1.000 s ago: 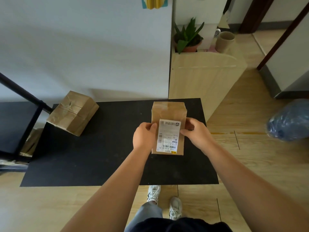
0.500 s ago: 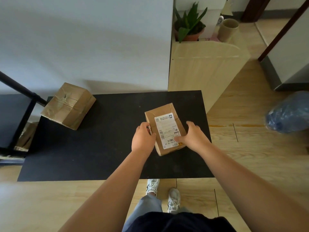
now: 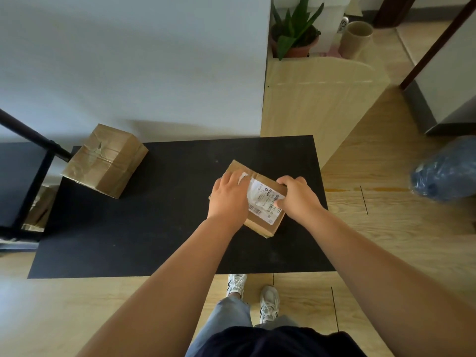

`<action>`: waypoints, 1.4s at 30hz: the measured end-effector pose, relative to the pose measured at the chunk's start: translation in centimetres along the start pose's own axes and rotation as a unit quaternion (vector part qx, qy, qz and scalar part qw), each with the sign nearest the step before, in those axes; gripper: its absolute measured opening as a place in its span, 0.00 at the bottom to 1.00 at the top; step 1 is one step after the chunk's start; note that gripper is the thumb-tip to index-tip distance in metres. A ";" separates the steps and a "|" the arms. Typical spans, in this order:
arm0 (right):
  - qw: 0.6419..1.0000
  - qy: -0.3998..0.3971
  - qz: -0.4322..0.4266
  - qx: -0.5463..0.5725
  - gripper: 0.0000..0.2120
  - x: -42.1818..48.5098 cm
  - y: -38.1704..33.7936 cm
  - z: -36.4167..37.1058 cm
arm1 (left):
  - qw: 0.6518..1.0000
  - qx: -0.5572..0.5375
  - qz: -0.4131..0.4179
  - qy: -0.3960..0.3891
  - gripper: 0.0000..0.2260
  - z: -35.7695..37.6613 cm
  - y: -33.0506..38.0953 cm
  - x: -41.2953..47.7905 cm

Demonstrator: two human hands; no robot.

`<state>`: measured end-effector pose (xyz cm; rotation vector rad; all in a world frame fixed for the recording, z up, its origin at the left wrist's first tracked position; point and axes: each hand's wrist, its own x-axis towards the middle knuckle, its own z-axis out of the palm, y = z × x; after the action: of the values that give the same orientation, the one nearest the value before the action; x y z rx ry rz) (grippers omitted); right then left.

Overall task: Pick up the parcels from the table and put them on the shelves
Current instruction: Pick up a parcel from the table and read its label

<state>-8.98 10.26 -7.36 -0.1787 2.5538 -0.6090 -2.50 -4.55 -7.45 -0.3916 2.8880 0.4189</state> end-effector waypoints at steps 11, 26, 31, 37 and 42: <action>0.994 0.085 -0.058 0.024 0.29 0.2 0.9 0.1 | 0.992 0.107 -0.002 -0.073 0.27 -0.3 -1.2 2.0; 0.996 0.018 0.028 0.079 0.21 -1.7 1.6 3.0 | 0.970 -0.004 -0.233 -0.068 0.26 0.6 -0.4 -0.1; 0.998 0.006 0.000 0.069 0.24 -1.8 1.6 3.6 | 0.949 -0.127 -0.274 -0.088 0.25 1.5 0.5 -1.6; 0.990 -0.059 0.041 0.120 0.24 -1.4 1.6 2.7 | 0.887 -0.341 -0.300 -0.082 0.22 2.0 -0.4 -1.6; 0.980 -0.066 0.057 0.176 0.22 -2.0 1.7 2.7 | 0.860 -0.410 -0.297 -0.065 0.15 2.2 0.0 -2.9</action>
<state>-5.97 11.24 -9.34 0.0505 2.2674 -0.9566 0.60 -3.24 -8.82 -1.2578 2.1306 1.4516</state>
